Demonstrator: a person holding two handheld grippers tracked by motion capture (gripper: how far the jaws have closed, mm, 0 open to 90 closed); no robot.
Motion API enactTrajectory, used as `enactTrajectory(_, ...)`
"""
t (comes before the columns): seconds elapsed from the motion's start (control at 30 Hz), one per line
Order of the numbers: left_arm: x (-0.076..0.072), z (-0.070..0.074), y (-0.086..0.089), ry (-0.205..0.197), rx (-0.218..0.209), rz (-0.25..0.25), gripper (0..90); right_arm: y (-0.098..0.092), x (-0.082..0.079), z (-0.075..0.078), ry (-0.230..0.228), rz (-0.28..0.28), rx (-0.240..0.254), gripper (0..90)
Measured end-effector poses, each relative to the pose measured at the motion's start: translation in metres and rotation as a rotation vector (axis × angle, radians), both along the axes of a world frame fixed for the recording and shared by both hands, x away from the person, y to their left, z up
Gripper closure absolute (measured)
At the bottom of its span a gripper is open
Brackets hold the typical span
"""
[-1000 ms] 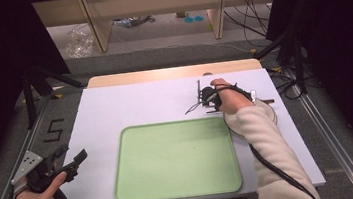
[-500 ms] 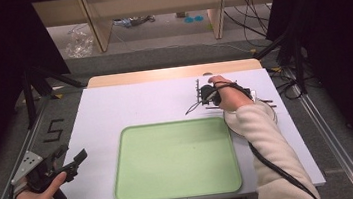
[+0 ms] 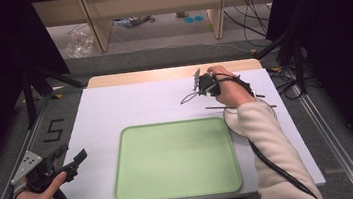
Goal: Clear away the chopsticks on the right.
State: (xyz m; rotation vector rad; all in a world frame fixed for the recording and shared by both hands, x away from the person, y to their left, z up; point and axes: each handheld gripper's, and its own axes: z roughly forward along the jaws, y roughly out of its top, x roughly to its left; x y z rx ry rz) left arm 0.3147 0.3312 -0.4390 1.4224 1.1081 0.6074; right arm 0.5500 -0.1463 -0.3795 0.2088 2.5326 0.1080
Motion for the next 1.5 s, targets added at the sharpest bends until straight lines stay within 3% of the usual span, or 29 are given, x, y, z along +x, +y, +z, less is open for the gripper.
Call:
enactTrajectory(0.03,0.0,0.0,0.0,0.001,0.001,0.0,19.9,0.0,0.0,0.004,-0.013,0.013,0.006,87.6)
enactTrajectory(0.07,0.0,0.0,0.0,0.002,0.001,0.001,19.9,0.0,-0.003,0.007,-0.014,-0.013,0.038,87.6)
enactTrajectory(0.1,0.0,0.0,0.0,0.001,0.002,0.001,19.8,0.001,-0.005,0.013,-0.043,-0.017,0.068,87.6)
enactTrajectory(0.17,0.0,0.0,0.0,0.002,0.0,0.0,19.9,0.001,-0.008,0.019,-0.062,-0.019,0.096,87.6)
enactTrajectory(0.2,0.0,0.0,0.0,0.002,0.002,0.001,19.8,-0.001,-0.007,0.022,-0.08,0.008,0.098,87.6)
enactTrajectory(0.27,0.0,0.0,0.0,0.001,0.001,-0.001,19.9,0.0,-0.01,0.025,-0.082,-0.023,0.127,87.6)
enactTrajectory(0.3,0.0,0.0,0.0,0.002,0.001,0.0,19.8,-0.002,-0.009,0.028,-0.099,0.006,0.13,87.6)
enactTrajectory(0.37,0.0,0.0,0.0,0.001,0.001,0.0,19.9,-0.001,-0.014,0.034,-0.105,-0.034,0.188,87.6)
enactTrajectory(0.73,0.0,0.0,0.0,0.002,-0.002,-0.001,19.9,-0.01,-0.02,0.046,-0.146,-0.041,0.322,87.6)
enactTrajectory(1.03,0.0,0.0,0.0,0.003,-0.002,-0.001,19.9,-0.018,-0.028,0.06,-0.162,-0.105,0.51,87.6)
enactTrajectory(1.37,0.0,0.0,0.0,0.002,-0.004,0.002,19.9,-0.031,-0.032,0.074,-0.218,-0.166,0.728,87.7)
enactTrajectory(1.5,0.0,0.0,0.0,0.002,-0.004,0.002,19.9,-0.035,-0.035,0.079,-0.218,-0.216,0.801,87.7)
